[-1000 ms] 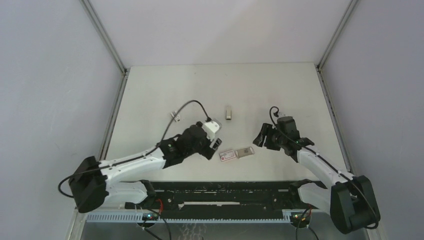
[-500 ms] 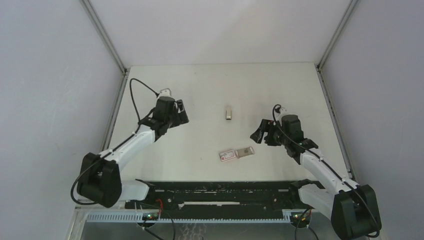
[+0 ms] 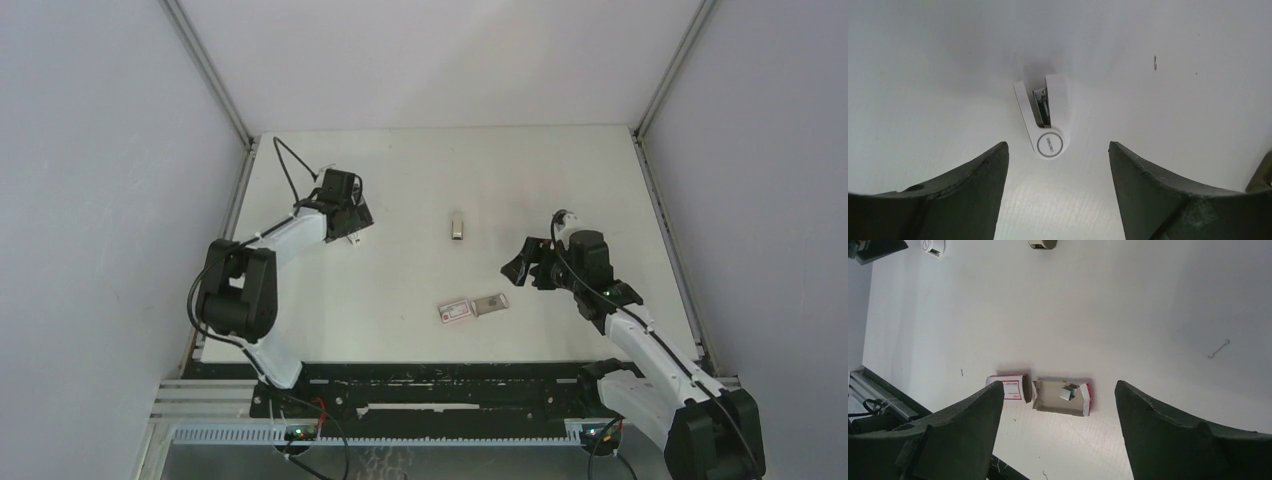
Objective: Load the staples into the stapler
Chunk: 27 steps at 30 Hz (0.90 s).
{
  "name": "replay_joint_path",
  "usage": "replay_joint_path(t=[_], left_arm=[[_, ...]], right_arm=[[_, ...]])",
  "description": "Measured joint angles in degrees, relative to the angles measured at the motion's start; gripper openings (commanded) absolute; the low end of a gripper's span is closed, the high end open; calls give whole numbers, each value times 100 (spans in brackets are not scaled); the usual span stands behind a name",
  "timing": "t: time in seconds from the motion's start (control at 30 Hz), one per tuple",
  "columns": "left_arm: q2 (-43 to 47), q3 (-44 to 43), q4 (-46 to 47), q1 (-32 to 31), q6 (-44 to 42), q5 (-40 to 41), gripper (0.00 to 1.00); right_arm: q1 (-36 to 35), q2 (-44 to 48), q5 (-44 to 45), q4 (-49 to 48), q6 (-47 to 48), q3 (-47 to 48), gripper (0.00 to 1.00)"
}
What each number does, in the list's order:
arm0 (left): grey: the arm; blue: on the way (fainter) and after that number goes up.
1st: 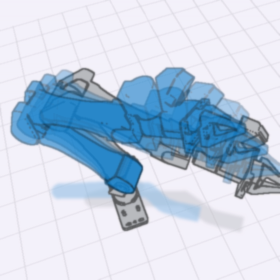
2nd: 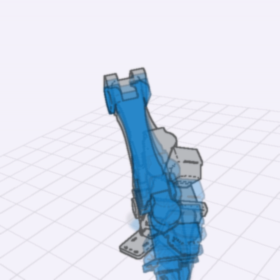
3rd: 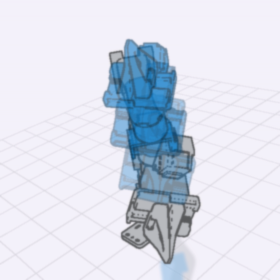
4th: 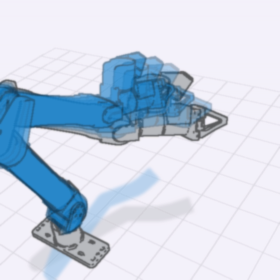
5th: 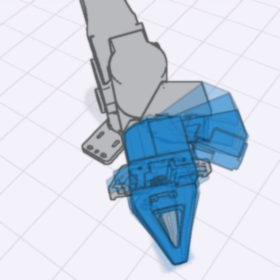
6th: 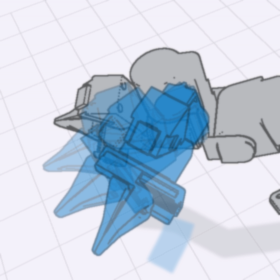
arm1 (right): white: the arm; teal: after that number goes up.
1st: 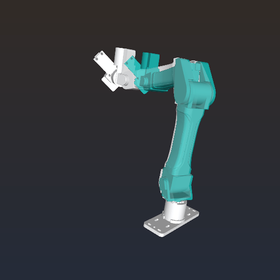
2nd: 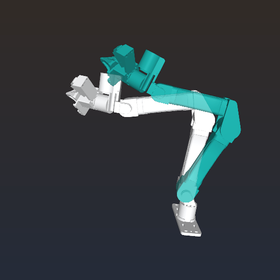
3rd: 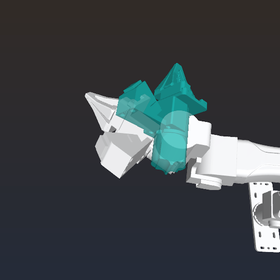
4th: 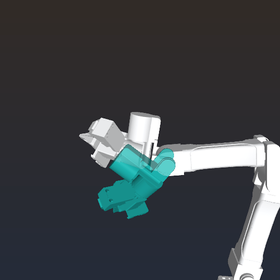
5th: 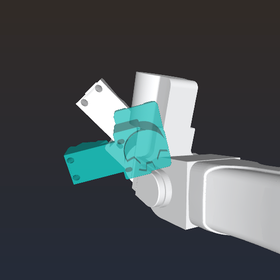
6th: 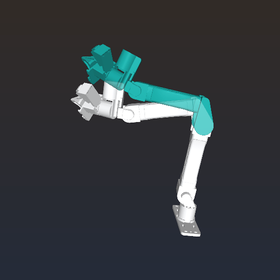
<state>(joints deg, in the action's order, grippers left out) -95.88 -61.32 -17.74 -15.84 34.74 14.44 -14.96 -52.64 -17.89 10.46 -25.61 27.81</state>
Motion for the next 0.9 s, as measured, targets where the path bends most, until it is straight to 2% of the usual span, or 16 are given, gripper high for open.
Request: replay_joint_path(t=[0.17, 0.33, 0.5, 0.77, 0.9], left_arm=[[-509, -472, -164, 166, -31, -11, 76], [-988, -787, -304, 286, -37, -140, 69], [-1207, -828, -400, 328, -42, -227, 49], [-1250, -887, -468, 365, -278, -308, 2], [-1172, -807, -332, 341, -540, -354, 0]], right_arm=[[28, 85, -131, -46, 2, -68, 81], [52, 120, -256, -46, 9, -131, 81], [101, 122, -326, -55, 11, -131, 80], [151, 151, -323, -90, -20, -168, 80], [155, 170, -382, -144, -26, -203, 80]])
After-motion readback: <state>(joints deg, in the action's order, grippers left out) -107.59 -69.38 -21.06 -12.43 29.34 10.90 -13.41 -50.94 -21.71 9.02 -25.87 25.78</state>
